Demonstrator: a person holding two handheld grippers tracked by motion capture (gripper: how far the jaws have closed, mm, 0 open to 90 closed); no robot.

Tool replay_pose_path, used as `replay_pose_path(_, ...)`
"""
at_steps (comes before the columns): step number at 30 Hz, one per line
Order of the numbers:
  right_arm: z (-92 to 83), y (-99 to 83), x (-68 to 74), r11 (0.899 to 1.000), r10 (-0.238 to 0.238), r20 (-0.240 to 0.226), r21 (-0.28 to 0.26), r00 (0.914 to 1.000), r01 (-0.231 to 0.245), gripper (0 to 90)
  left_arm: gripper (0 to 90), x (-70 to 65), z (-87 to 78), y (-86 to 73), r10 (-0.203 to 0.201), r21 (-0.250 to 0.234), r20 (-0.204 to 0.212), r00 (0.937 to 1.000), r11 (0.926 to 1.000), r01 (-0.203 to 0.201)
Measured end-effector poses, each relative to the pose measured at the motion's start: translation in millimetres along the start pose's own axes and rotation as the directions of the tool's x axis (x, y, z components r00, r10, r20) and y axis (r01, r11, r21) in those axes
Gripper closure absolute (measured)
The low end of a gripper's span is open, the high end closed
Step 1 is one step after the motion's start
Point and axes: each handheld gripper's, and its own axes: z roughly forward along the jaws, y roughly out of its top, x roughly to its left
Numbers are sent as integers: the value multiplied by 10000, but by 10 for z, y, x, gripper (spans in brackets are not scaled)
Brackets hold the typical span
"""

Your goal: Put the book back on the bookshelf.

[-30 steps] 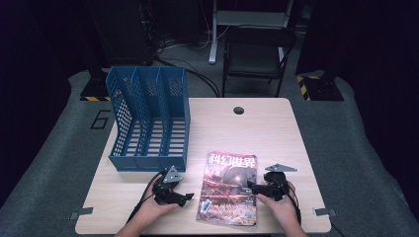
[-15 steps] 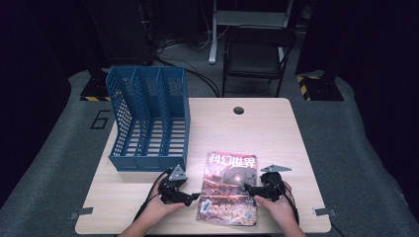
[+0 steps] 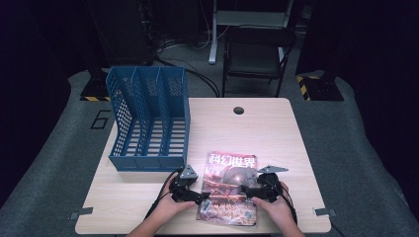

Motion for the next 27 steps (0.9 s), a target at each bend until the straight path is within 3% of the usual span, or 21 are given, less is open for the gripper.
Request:
replay_pose_path(5,1,0,5,10000,-18,-32,-22,10000,18,221,173,-56,50,42,-127,60,255,9996,9999,126)
replay_pose_path(8,2,0,2,10000,-67,-6,-15,10000,67,220,173,-102,88,73,109,133,318,9994,9998,-113)
replay_pose_path(11,3,3,5,10000,30,-28,-22,10000,-30,221,174,-142,117,96,292,197,157,9995,9994,-295)
replay_pose_path(20,3,17,1,9998,179,-81,12,9998,-179,221,227,-168,112,99,47,186,-219,9997,9998,-43)
replay_pose_path(24,4,23,-15,9994,357,-96,-19,9993,-357,221,240,-210,114,95,363,278,-365,9987,9990,-353)
replay_pose_path(27,5,31,-43,9987,491,-110,-106,9987,-492,221,249,-243,112,85,353,259,-314,9989,9991,-344)
